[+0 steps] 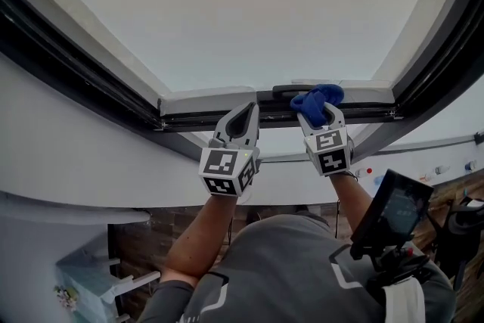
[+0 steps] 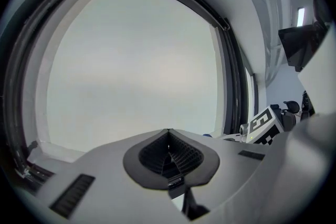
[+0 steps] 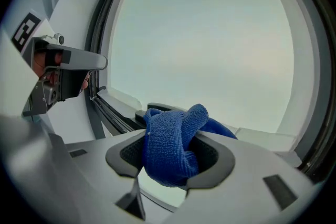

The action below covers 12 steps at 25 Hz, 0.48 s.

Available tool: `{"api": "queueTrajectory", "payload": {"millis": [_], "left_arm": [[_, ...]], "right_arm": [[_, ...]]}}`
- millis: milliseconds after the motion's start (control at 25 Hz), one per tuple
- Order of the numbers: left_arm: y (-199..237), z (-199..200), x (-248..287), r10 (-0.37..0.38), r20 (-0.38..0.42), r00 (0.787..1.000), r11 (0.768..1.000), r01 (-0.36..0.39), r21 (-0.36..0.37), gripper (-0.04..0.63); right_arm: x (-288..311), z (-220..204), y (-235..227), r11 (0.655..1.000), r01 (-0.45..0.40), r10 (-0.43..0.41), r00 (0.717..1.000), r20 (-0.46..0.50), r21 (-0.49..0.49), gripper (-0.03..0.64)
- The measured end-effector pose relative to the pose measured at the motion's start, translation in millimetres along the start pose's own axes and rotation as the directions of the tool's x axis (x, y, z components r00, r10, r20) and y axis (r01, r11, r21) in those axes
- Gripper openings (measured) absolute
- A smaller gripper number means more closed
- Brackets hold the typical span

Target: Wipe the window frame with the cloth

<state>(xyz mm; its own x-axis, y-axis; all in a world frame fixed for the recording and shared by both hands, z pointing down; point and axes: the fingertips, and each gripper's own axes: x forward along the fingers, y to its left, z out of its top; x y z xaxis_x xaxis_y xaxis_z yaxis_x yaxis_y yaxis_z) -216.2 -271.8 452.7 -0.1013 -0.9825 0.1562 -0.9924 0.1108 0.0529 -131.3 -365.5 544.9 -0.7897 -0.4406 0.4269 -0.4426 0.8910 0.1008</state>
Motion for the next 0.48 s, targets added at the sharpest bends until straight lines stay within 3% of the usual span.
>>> {"api": "queueTrajectory", "payload": {"millis": [360,480], "left_arm": [[25,2,-37,0.069,0.018,0.997,0.997,-0.068,-0.022,0.008],[33,1,-48,0.079,0.023,0.997,0.996,-0.077,-0.054,0.008]], "right_arm": [[9,13,24,0.998,-0.062,0.062,0.998,0.028,0.018,0.212],[5,17,25,0.998,-0.047,0.046,0.998,0.035,0.032,0.212]]}}
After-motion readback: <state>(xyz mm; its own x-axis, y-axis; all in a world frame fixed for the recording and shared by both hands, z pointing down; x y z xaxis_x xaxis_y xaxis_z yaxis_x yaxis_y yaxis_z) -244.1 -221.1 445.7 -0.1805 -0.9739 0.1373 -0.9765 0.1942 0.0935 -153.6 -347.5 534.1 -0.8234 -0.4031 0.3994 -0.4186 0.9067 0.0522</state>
